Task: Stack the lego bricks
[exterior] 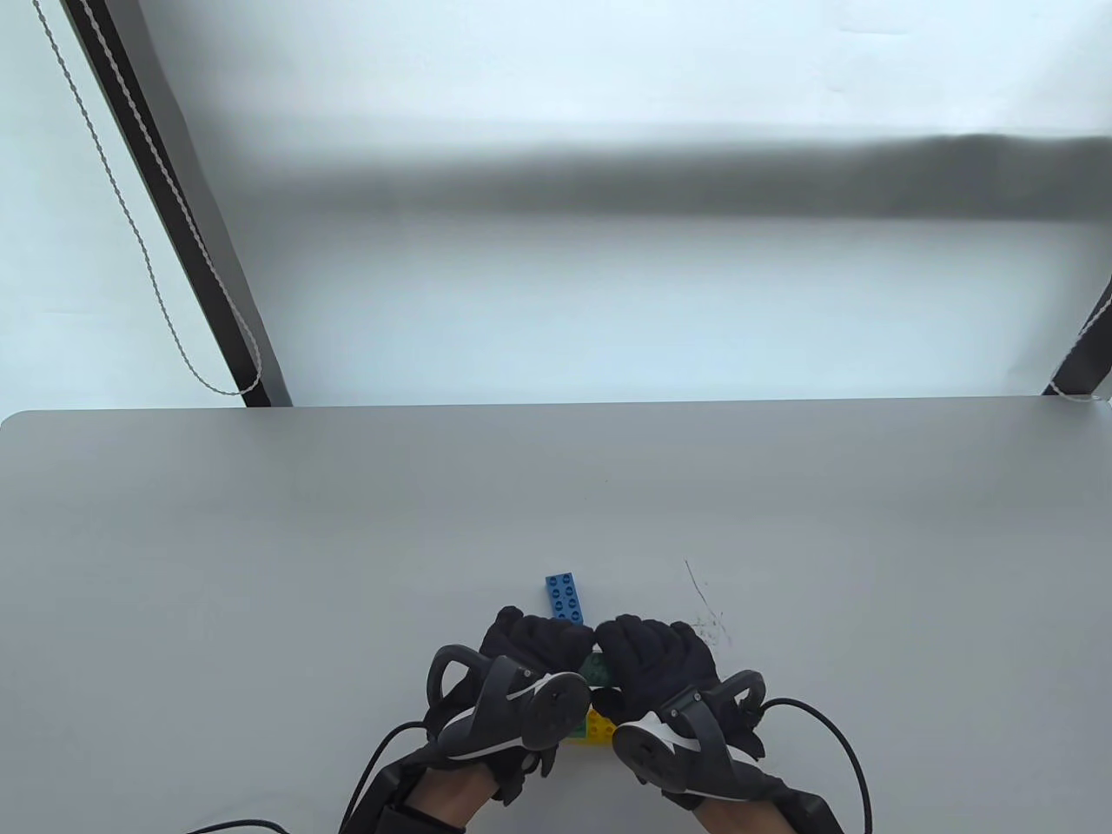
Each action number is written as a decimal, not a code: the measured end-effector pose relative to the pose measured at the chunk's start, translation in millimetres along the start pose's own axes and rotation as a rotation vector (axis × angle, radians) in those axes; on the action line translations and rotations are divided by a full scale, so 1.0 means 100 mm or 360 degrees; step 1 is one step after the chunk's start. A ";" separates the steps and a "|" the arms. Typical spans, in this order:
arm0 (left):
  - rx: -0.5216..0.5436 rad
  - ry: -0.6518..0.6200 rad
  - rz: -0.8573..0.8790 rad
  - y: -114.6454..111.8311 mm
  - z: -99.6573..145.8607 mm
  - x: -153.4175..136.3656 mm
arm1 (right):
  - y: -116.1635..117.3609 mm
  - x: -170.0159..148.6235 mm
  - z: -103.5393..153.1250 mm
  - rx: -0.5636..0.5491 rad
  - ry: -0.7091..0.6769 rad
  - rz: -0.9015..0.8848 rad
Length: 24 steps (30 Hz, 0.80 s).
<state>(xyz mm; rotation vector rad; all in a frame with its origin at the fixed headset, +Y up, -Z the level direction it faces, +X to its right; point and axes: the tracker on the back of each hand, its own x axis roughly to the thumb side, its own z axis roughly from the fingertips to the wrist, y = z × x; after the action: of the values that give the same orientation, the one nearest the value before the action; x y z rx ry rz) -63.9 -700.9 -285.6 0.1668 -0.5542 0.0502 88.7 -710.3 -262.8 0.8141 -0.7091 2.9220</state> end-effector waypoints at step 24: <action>-0.0487 0.0063 0.0179 -0.30 -0.01 -0.30 | 0.17 -0.18 -0.01 0.0394 0.0061 -0.0135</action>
<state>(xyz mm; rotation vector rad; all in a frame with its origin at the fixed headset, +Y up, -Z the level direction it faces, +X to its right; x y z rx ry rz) -86.2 -730.1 -306.3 -0.1632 -0.5250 0.0771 101.6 -723.2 -279.9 0.7801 -0.3049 2.9758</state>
